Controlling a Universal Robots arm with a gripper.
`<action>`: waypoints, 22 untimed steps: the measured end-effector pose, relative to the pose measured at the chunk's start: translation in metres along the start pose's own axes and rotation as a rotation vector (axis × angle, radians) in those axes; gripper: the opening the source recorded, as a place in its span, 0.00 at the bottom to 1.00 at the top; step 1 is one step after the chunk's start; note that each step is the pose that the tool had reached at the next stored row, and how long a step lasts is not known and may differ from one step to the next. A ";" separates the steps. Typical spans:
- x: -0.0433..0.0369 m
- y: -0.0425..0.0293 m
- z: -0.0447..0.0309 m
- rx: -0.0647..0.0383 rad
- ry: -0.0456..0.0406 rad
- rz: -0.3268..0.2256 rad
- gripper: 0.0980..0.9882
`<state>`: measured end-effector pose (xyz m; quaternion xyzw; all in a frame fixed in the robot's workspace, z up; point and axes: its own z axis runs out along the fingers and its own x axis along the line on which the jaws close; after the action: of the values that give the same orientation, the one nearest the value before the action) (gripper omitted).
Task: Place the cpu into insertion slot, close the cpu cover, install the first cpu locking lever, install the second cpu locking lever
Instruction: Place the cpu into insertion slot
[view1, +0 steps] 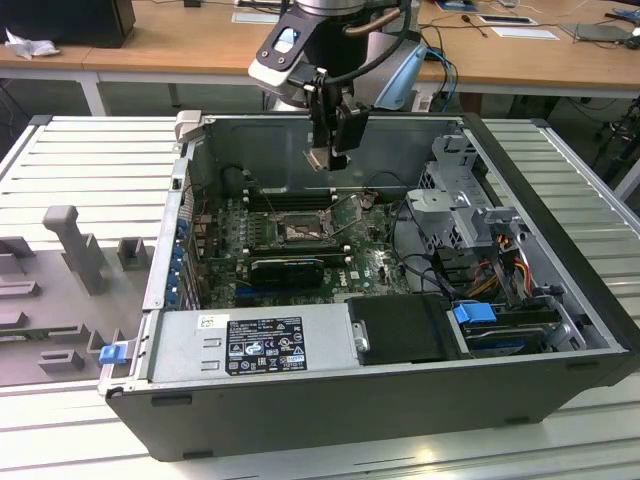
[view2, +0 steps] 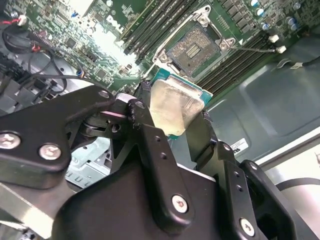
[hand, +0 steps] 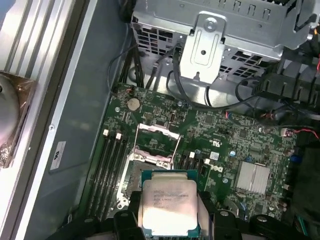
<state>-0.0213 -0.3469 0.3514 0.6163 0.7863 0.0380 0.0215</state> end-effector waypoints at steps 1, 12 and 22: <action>0.0000 0.0000 0.0001 0.000 -0.0007 0.009 0.48; 0.0000 -0.0001 0.0013 -0.002 -0.0120 0.140 0.48; 0.0000 -0.0002 0.0023 -0.004 -0.0234 0.271 0.48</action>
<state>-0.0213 -0.3469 0.3491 0.7172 0.6955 0.0348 0.0264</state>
